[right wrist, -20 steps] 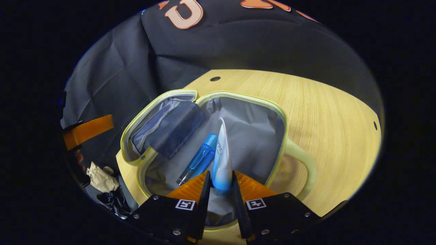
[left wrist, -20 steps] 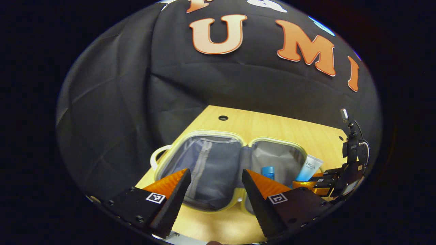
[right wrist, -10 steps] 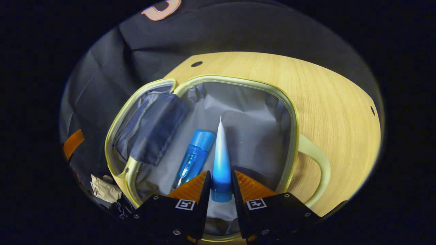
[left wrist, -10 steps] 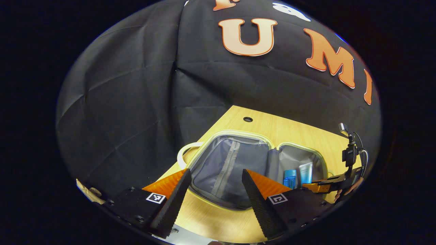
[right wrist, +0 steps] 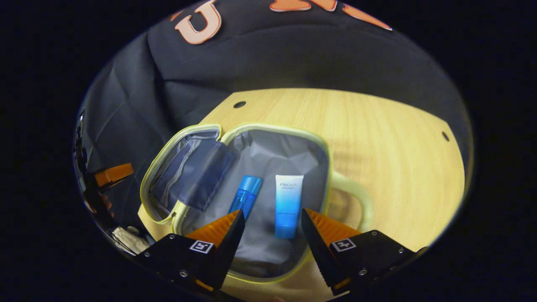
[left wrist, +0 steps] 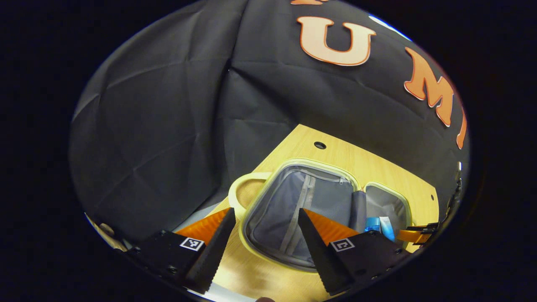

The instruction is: First open the suitcase, pack the skin care products into it, and then close the suitcase.

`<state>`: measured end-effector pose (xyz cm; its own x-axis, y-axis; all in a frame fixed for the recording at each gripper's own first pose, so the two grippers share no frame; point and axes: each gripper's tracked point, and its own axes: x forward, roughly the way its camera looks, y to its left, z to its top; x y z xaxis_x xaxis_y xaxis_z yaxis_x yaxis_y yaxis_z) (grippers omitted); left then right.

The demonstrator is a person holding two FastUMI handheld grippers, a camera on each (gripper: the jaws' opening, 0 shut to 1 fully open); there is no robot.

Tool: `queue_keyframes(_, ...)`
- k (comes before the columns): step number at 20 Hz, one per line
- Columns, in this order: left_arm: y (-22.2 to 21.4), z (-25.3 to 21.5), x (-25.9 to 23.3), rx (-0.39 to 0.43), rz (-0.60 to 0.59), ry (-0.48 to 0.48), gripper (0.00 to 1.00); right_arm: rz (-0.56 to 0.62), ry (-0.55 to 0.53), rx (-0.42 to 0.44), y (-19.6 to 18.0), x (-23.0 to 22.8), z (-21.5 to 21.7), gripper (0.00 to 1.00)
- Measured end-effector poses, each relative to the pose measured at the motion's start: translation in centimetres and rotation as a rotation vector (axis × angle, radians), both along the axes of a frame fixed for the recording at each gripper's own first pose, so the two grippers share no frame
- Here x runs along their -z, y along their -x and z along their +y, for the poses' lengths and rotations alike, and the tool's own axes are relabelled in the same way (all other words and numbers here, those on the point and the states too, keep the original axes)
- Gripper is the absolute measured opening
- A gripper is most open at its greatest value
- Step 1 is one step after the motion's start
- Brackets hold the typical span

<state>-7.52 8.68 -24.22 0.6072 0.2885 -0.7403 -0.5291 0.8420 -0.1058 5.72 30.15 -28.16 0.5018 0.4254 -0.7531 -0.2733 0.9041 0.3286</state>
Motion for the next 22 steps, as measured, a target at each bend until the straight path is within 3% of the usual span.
queue_keyframes(4,-0.3,3.0,2.2,-0.040,-0.001,0.052,0.94,-0.136,0.111,0.103,-0.4,-4.0,-5.0,0.92)
queue_keyframes(11,-0.9,7.2,6.6,-0.174,-0.013,0.230,0.95,-0.346,0.191,0.283,-1.5,-13.3,-12.1,0.94)
queue_keyframes(12,-1.3,7.5,6.9,-0.187,-0.027,0.267,1.00,-0.380,0.215,0.298,-1.6,-14.5,-13.0,0.94)
queue_keyframes(16,-1.1,8.8,8.4,-0.259,-0.026,0.398,0.90,-0.478,0.293,0.313,-1.7,-17.4,-14.8,0.94)
queue_keyframes(18,-1.5,8.5,9.4,-0.264,-0.030,0.444,0.94,-0.522,0.323,0.306,-1.7,-18.6,-15.2,0.94)
queue_keyframes(19,-2.3,7.9,10.1,-0.266,-0.042,0.480,0.80,-0.543,0.330,0.298,-1.6,-19.1,-15.1,0.94)
queue_keyframes(20,-2.7,7.8,10.4,-0.265,-0.052,0.509,0.81,-0.559,0.333,0.289,-1.7,-19.4,-14.9,0.95)
queue_keyframes(22,-2.8,7.6,11.3,-0.256,-0.045,0.533,0.57,-0.576,0.340,0.279,-1.8,-20.0,-14.8,0.96)
